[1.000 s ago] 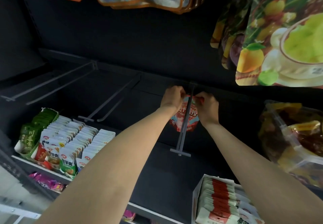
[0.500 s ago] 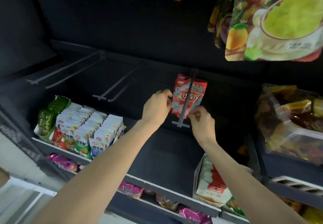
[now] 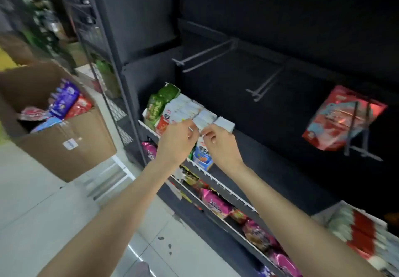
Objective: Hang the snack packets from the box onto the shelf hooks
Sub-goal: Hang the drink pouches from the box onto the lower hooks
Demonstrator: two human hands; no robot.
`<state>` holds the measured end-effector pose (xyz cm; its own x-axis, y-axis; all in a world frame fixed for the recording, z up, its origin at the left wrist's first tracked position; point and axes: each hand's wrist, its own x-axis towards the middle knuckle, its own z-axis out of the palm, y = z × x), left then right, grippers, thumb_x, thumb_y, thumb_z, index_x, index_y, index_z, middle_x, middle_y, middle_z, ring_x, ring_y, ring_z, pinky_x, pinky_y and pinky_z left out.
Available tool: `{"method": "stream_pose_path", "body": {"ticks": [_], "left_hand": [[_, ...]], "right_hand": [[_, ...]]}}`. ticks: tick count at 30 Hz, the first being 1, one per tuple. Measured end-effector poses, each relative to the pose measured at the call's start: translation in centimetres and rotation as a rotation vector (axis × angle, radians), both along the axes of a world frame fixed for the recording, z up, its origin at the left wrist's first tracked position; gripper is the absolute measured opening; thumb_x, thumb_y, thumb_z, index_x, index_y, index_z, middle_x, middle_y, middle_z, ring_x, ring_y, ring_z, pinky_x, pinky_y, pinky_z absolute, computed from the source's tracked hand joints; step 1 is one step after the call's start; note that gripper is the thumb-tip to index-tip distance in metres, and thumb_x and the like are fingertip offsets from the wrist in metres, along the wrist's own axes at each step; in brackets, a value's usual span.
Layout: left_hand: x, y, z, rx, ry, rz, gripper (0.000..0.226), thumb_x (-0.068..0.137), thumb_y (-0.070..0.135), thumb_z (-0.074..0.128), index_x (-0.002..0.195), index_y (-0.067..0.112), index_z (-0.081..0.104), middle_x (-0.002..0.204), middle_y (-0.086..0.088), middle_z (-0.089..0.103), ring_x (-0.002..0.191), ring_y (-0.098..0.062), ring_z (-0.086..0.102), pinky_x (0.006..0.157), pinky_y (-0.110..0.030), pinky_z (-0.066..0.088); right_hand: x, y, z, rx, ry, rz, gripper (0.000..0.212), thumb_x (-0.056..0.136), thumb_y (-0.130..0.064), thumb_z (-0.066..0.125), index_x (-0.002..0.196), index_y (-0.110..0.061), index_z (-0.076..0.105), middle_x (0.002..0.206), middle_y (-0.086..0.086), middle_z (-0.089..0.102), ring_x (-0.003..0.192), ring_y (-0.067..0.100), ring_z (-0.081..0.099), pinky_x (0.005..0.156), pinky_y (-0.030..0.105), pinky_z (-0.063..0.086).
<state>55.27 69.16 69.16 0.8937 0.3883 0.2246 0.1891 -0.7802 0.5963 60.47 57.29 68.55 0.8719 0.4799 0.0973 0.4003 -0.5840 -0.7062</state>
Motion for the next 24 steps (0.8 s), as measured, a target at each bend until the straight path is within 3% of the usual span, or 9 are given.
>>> {"method": "stream_pose_path", "body": {"ticks": [7,10,13,17,20,22,24], "left_hand": [[-5.6,19.5,-2.1,-0.253,-0.057,0.313,0.015,0.089,0.029,0.050,0.081,0.026,0.062,0.075,-0.004,0.068,0.077,-0.027,0.064,0.074,-0.043,0.053],[-7.5,27.0,-2.1,-0.180,-0.020,0.416,0.015,0.090,0.021,0.050,0.094,0.019,0.064,0.081,-0.003,0.066,0.080,-0.025,0.061,0.078,-0.035,0.048],[-8.6,33.7,-2.9,-0.167,-0.014,0.513,0.016,0.090,0.017,0.049,0.097,0.010,0.062,0.089,-0.012,0.068,0.087,-0.031,0.062,0.079,-0.040,0.048],[-8.2,41.7,-5.3,-0.121,0.256,0.512,0.023,0.090,0.012,0.050,0.100,-0.005,0.062,0.103,-0.024,0.065,0.098,-0.037,0.059,0.081,-0.039,0.043],[-7.0,46.4,-7.1,-0.134,0.476,0.477,0.030,0.093,0.015,0.052,0.111,-0.008,0.058,0.118,-0.024,0.059,0.109,-0.034,0.055,0.086,-0.036,0.041],[-5.9,48.2,-8.1,-0.126,0.617,0.427,0.036,0.095,0.017,0.050,0.121,-0.007,0.053,0.126,-0.023,0.055,0.117,-0.033,0.051,0.089,-0.034,0.040],[-4.7,50.1,-9.2,-0.131,0.713,0.409,0.039,0.094,0.017,0.050,0.126,-0.006,0.050,0.130,-0.022,0.053,0.119,-0.032,0.050,0.082,-0.031,0.043]], "right_hand": [[-2.7,20.0,0.2,0.000,-0.048,0.255,0.023,0.091,-0.010,0.048,0.104,-0.014,0.066,0.106,0.007,0.067,0.100,0.024,0.060,0.087,0.038,0.047],[-3.4,28.0,-0.2,0.025,-0.013,0.314,0.023,0.090,-0.007,0.048,0.103,-0.012,0.066,0.105,0.008,0.065,0.100,0.023,0.060,0.089,0.037,0.046],[-3.5,34.7,-0.9,0.034,0.029,0.380,0.024,0.089,-0.003,0.048,0.104,-0.008,0.065,0.107,0.010,0.064,0.103,0.023,0.059,0.091,0.035,0.045],[-2.2,42.4,-2.1,-0.080,-0.004,0.442,0.027,0.087,-0.004,0.049,0.111,-0.003,0.060,0.112,0.015,0.058,0.107,0.029,0.054,0.093,0.038,0.041],[0.0,47.5,-3.7,-0.279,-0.009,0.518,0.030,0.089,-0.009,0.052,0.119,-0.005,0.055,0.118,0.016,0.053,0.111,0.031,0.052,0.090,0.034,0.040],[1.5,49.8,-5.2,-0.406,-0.012,0.580,0.036,0.090,-0.011,0.052,0.126,-0.006,0.049,0.127,0.017,0.048,0.119,0.033,0.047,0.095,0.035,0.040],[3.1,52.5,-7.0,-0.565,-0.095,0.653,0.045,0.089,-0.012,0.054,0.133,-0.009,0.042,0.134,0.018,0.040,0.126,0.034,0.040,0.102,0.041,0.040]]}}
